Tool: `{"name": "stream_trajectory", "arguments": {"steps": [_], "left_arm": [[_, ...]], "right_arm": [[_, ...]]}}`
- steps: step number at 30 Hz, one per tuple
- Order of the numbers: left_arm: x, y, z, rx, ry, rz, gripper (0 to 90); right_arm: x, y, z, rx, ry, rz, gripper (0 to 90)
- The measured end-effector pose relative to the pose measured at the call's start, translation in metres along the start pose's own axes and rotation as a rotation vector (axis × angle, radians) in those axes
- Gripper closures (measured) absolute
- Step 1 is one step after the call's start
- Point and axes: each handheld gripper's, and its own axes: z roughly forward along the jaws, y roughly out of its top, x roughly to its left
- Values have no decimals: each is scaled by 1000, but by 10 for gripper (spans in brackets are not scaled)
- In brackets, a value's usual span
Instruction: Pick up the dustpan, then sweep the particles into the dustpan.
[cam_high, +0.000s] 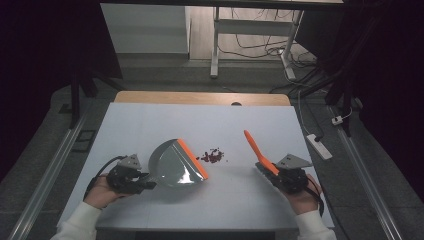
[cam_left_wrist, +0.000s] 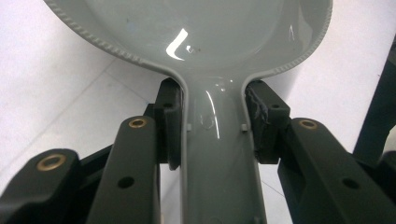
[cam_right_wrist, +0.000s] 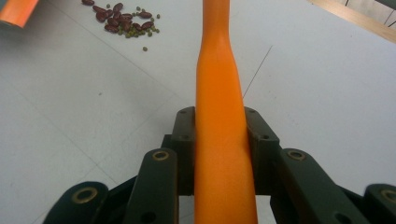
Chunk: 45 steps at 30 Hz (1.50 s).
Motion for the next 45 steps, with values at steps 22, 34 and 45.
{"name": "stream_trajectory", "arguments": {"steps": [22,34,45], "left_arm": [[8,7,12,99,-24,18,618],[12,8,16,106,-50,5,618],[13,7,17,103,-54,-2,618]], "right_arm": [[0,25,28,-15,21,-11,699],[5,74,70,-64,64,-28,699],[12,98,96,-83,92,-14,699]]}}
